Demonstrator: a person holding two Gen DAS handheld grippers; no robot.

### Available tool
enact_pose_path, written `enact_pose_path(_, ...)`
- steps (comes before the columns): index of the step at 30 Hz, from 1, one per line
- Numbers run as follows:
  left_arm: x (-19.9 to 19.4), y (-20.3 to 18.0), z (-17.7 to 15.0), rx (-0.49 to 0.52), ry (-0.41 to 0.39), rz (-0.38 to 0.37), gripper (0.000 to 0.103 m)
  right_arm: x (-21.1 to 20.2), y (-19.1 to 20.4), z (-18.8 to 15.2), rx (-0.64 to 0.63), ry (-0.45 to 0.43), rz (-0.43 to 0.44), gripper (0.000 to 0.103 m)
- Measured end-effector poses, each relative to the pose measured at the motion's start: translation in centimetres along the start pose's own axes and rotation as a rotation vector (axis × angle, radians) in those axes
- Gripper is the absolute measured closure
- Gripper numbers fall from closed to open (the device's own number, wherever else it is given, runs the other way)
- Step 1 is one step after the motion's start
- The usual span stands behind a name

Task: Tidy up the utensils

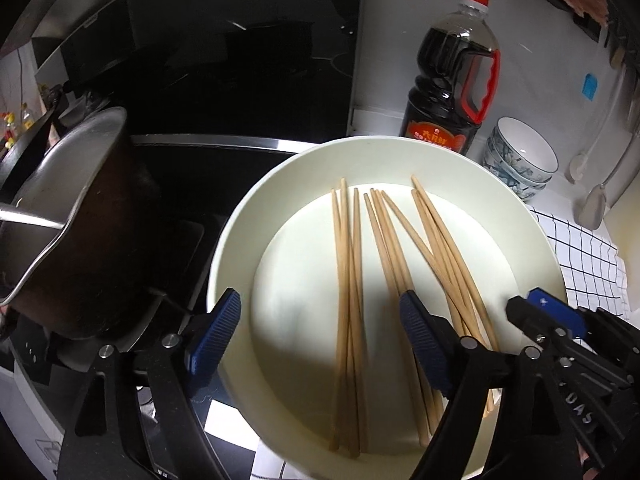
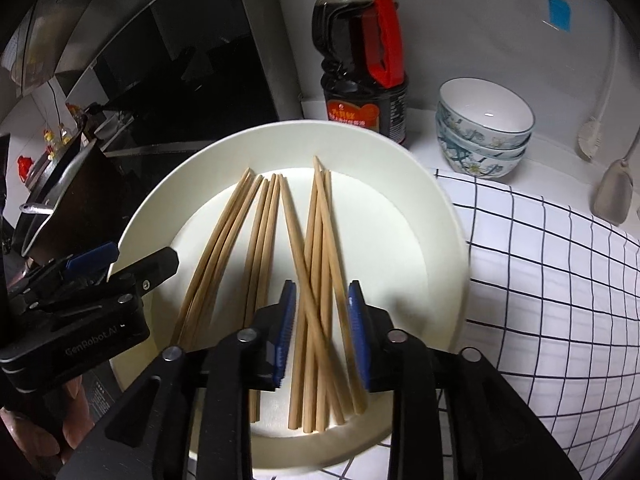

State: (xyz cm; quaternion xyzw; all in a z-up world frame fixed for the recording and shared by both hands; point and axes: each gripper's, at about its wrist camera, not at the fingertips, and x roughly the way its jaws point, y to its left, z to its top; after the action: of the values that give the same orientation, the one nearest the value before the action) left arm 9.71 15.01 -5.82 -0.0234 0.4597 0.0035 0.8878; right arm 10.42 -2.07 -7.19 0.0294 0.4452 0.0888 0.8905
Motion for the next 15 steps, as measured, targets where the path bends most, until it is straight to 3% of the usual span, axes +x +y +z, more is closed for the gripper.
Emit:
enact_pose_path(8, -1.3, 0.0, -0.4, -0.007, -0.008, 0.013, 0.021, -1.8, -0.6, -0.6, 0.020, -0.005, -0.007, 0.061)
enact_pose_path(15, -1.9, -0.3, -0.8, -0.004, -0.009, 0.022, 0.019, -2.9, -1.2, -1.4, 0.034, -0.006, -0.007, 0.057)
